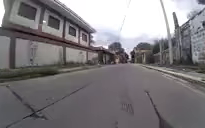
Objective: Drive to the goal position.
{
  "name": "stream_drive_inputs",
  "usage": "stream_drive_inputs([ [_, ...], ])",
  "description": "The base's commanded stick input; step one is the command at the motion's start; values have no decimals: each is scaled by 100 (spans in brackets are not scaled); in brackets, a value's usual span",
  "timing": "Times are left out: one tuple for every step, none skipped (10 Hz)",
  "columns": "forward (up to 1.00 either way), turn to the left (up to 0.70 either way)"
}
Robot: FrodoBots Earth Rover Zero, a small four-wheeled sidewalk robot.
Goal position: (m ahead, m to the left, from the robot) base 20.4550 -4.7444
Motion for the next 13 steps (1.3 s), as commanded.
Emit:
stream_drive_inputs([
  [100,4],
  [100,4],
  [100,4],
  [100,4],
  [100,4],
  [100,4],
  [100,4],
  [100,4],
  [100,4],
  [100,4],
  [100,4],
  [100,4],
  [100,4],
])
